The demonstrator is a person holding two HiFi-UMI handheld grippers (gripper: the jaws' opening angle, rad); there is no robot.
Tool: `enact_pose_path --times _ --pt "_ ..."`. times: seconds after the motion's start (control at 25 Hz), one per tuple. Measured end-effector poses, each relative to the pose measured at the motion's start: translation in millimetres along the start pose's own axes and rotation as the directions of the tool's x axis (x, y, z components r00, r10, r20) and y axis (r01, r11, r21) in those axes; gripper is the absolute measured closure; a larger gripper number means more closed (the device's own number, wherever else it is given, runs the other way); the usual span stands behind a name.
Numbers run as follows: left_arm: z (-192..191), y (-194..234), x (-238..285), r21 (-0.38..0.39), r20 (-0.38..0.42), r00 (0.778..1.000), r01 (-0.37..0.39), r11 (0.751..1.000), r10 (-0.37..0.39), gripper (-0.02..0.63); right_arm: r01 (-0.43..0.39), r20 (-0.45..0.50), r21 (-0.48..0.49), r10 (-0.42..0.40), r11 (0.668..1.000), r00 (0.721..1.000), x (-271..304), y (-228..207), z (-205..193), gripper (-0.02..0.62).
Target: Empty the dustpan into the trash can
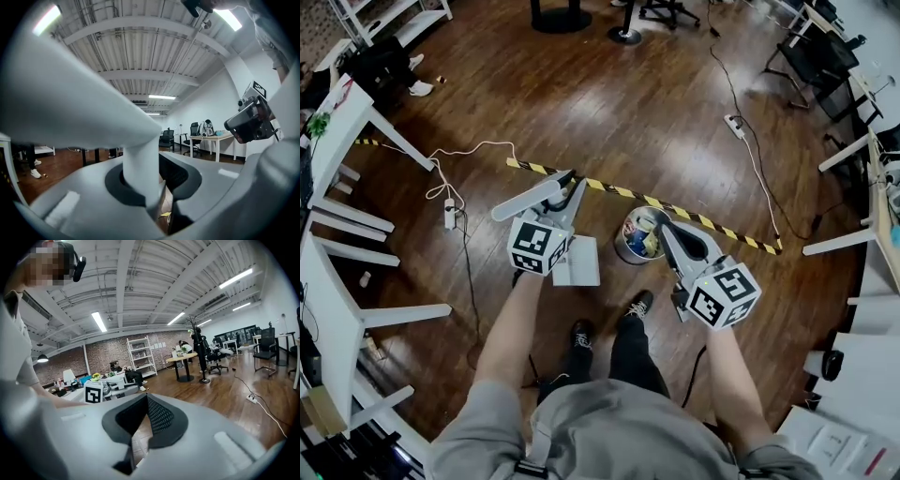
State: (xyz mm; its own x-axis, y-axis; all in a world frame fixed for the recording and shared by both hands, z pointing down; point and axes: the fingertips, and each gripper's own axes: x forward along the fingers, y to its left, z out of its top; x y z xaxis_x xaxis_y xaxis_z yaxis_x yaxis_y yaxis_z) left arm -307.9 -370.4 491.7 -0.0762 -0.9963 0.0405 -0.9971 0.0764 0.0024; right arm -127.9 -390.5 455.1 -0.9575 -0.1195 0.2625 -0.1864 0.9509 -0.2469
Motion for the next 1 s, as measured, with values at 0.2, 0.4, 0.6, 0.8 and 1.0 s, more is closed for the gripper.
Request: enact_pose_path --times 0.2,0.4,0.6,0.8,1.0 --pt "-30 5 9 -0.016 0.002 1.000 -0.013 1.000 0.013 0.526 -0.017 -0.022 0.020 0.017 1.000 1.000 17 -7 -17 0.595" --pt "-63 1 23 -0.059 -0.002 1.000 -0.007 0.998 0.007 0.526 -0.031 -0.045 0.059 0.034 0.998 0.998 28 -13 -40 0.595" --pt "-85 10 11 -0.072 0.010 0.998 -0.057 0.996 0.058 0.520 -0.039 -0.053 0.089 0.044 0.995 0.998 31 -9 -47 0.595" --pt "-91 43 -5 -0.089 -0.005 0.984 -0.177 0.980 0.177 0.475 -0.036 -0.062 0.100 0.042 0.994 0.997 29 -8 -48 0.595" --pt "-111 71 -32 -0.123 -0.050 0.964 -0.267 0.956 0.263 0.415 -0.055 -0.081 0.111 0.064 0.992 0.995 39 4 -62 0.595"
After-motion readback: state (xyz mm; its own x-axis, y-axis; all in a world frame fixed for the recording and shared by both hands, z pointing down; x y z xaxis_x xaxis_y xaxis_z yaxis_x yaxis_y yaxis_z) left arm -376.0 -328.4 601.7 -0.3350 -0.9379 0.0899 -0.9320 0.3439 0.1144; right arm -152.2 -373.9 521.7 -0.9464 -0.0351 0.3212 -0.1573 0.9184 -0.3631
